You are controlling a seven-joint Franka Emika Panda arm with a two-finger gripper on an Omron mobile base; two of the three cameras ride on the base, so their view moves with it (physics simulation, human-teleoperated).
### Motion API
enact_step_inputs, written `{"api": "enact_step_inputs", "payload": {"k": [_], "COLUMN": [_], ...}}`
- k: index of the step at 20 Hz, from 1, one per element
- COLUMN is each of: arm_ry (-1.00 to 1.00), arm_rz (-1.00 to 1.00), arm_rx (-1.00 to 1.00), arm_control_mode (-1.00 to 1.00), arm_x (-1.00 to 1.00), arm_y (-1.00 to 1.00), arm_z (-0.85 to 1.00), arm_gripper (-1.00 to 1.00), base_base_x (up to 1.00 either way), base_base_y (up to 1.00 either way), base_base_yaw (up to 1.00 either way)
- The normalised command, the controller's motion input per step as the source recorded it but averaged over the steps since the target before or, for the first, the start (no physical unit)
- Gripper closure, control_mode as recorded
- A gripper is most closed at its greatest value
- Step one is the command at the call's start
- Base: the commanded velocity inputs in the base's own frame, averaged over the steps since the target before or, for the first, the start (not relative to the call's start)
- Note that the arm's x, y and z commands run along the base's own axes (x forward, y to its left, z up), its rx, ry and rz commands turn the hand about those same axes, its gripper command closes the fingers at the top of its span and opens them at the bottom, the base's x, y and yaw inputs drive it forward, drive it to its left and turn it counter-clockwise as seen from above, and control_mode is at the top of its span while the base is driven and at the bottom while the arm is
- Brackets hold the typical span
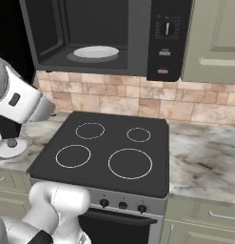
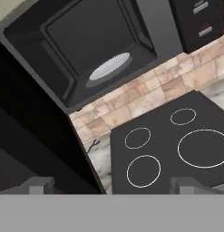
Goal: Pick the eggplant from the counter and place it in the microwave. Then turn on the microwave.
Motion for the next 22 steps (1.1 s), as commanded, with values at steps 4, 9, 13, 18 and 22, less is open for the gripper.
{"api": "enact_step_inputs", "payload": {"k": [4, 9, 13, 18, 22], "arm_ry": [0.01, 0.0, 0.0, 0.0, 0.04], "arm_rz": [0.3, 0.31, 0.3, 0.29, 0.27], "arm_rx": [0.32, 0.31, 0.32, 0.26, 0.19], "arm_control_mode": [-1.0, -1.0, -1.0, -1.0, -1.0], "arm_x": [0.92, 0.66, 0.76, 0.52, 0.2], "arm_y": [-0.01, 0.0, 0.01, 0.39, 0.68], "arm_z": [-0.53, -0.58, -0.3, -0.04, 0.0], "arm_gripper": [-1.0, -1.0, -1.0, -1.0, -1.0], "base_base_x": [0.0, 0.0, 0.0, 0.0, 0.0], "base_base_y": [0.0, 0.0, 0.0, 0.0, 0.0], "base_base_yaw": [0.0, 0.0, 0.0, 0.0, 0.0]}}
